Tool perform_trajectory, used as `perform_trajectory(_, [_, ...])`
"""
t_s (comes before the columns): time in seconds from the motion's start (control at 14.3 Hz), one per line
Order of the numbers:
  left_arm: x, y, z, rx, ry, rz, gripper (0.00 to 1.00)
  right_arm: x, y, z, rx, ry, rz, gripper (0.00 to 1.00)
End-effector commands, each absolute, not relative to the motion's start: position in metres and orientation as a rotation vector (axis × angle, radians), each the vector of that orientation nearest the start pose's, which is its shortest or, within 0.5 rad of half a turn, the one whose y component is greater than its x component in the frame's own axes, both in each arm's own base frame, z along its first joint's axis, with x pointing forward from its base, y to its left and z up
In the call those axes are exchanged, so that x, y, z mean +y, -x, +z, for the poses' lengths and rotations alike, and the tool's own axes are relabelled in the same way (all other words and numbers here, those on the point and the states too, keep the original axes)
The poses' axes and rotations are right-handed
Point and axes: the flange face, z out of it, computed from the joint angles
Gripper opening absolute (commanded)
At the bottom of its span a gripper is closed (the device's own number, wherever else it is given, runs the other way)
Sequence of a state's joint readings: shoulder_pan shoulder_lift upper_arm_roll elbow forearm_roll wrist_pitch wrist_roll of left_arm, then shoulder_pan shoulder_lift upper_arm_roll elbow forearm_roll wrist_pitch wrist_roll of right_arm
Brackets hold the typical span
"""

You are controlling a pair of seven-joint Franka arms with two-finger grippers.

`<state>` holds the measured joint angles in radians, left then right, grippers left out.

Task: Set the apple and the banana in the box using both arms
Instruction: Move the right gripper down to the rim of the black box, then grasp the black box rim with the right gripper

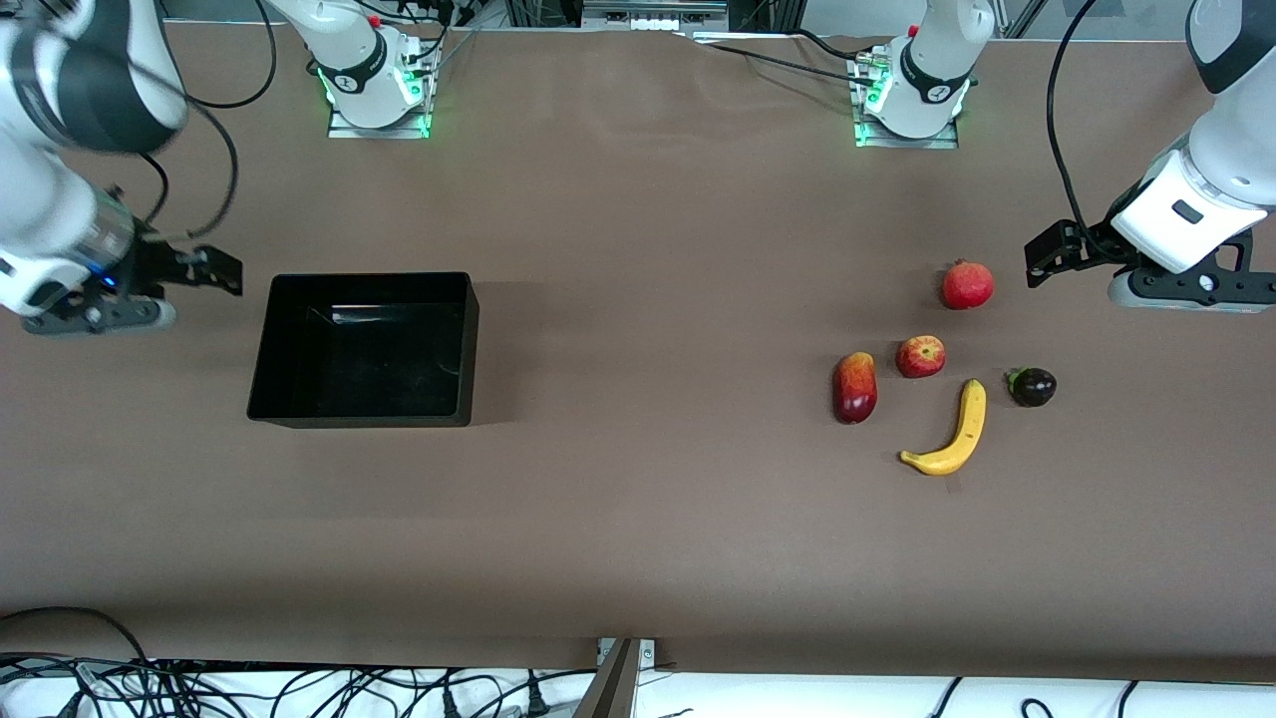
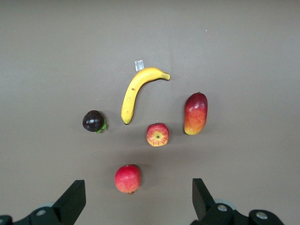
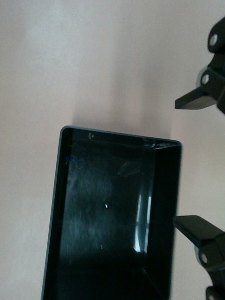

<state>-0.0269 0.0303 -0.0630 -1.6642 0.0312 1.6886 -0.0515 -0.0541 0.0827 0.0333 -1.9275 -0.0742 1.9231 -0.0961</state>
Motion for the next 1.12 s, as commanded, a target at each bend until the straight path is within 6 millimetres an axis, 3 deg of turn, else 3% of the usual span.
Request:
perform_trajectory(0.0, [-0.048, -0.573, 0.580, 0.086, 3.096, 0.002, 1.00, -0.043, -0.563, 0.378, -0.081, 3.198, 0.160, 1.00])
perform_trajectory(0.35, [-0.048, -0.573, 0.579, 0.083, 3.096, 0.005, 1.00, -0.062, -0.555, 0.294, 0.007, 3.171, 0.156, 1.00])
perform_trajectory(0.63, [-0.049, -0.573, 0.580, 0.086, 3.094, 0.002, 1.00, -0.061, -0.548, 0.251, 0.025, 3.158, 0.144, 0.98])
perform_trajectory(0.77, [-0.050, -0.573, 0.580, 0.088, 3.094, 0.002, 1.00, -0.061, -0.546, 0.244, 0.023, 3.157, 0.151, 0.81])
perform_trajectory(1.05, [-0.050, -0.573, 0.579, 0.088, 3.094, 0.004, 1.00, -0.062, -0.545, 0.237, 0.025, 3.155, 0.173, 0.05])
